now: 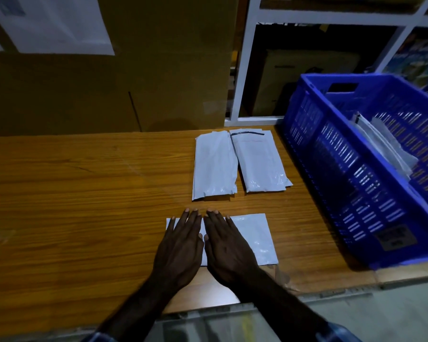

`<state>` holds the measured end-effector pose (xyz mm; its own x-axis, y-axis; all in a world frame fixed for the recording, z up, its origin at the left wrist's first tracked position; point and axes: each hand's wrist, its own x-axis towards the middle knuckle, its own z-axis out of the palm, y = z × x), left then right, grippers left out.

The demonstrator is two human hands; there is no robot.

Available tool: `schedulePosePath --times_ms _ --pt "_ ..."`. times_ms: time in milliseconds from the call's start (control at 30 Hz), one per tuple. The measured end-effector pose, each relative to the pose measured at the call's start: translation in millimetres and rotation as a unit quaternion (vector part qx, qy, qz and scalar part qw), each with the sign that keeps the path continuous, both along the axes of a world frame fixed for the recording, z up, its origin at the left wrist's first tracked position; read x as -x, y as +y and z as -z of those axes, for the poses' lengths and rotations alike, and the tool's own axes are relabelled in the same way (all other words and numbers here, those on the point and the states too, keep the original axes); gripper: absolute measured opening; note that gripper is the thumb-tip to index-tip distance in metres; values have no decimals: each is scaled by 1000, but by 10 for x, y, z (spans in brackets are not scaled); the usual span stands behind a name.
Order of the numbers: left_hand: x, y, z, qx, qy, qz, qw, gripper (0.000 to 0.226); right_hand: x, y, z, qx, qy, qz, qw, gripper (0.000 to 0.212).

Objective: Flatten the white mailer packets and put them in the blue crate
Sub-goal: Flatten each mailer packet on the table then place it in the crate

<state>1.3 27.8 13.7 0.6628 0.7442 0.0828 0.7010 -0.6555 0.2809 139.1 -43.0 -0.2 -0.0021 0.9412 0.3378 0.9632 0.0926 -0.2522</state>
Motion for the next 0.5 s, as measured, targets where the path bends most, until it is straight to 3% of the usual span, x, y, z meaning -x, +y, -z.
schedulePosePath --times_ms 500 --pt "169 15 21 16 36 -8 999 62 -205 -74 -62 87 -9 33 996 55"
